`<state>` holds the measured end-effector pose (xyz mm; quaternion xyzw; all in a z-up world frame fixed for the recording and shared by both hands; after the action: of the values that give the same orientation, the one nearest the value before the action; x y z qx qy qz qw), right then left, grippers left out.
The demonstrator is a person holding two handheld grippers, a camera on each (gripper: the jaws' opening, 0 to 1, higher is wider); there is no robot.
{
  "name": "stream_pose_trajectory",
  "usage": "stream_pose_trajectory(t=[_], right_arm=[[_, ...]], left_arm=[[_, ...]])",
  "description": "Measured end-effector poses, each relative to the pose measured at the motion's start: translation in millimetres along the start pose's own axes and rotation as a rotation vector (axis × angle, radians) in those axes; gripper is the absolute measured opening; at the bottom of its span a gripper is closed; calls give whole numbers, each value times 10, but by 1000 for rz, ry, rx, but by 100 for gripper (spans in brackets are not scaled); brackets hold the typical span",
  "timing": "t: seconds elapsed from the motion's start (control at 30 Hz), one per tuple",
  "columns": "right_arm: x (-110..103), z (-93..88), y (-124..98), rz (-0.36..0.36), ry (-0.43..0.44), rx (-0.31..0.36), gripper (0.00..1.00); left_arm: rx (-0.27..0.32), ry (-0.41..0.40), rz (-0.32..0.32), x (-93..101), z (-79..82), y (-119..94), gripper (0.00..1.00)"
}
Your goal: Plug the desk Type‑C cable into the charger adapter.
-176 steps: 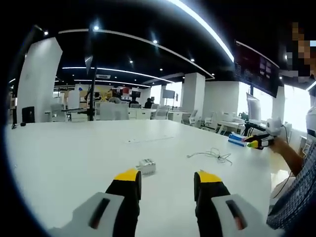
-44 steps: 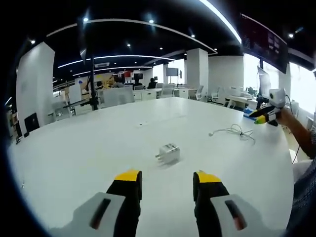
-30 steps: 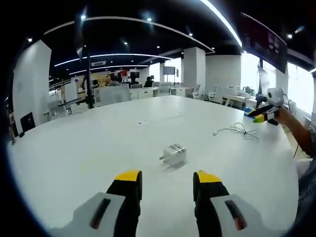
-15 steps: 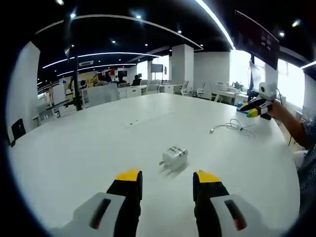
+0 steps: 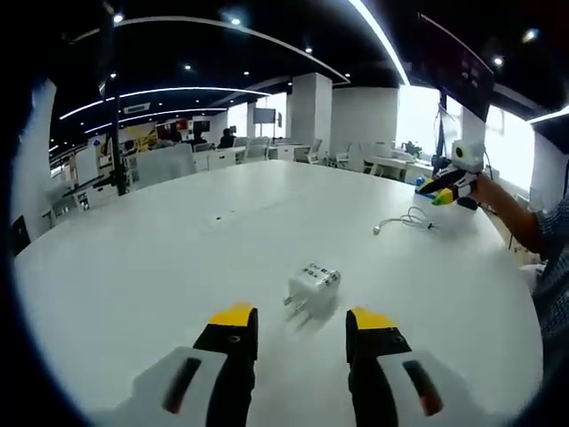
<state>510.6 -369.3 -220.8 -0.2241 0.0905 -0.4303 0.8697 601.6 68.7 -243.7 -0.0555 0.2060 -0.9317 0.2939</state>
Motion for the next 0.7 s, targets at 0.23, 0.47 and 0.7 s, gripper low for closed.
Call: stream_pose_trajectory(t=[0.23, 0.47, 0.7], right_arm=[[-9, 73, 62, 22, -13, 4, 33], [-66, 93, 65, 31, -45, -12, 33], [-13, 105, 144, 52, -58, -38, 33]], left_arm=[[-5, 85, -73, -4, 13, 156, 37], [-17, 78, -110, -36, -19, 276, 38], [-21, 84, -143, 68, 9, 279, 37]])
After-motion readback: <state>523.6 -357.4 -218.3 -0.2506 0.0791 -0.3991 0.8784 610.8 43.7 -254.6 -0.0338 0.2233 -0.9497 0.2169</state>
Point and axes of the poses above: the point that each gripper's makers call its tool centre point, and the gripper's own axes: y roughly forward along the fingers, x roughly to its right, z roughly out of its top, the point moved 8 cm from there along -y, roughly backward along the fingers, and after that the axes turned 3 degrees about y, right-handed, at the moved point
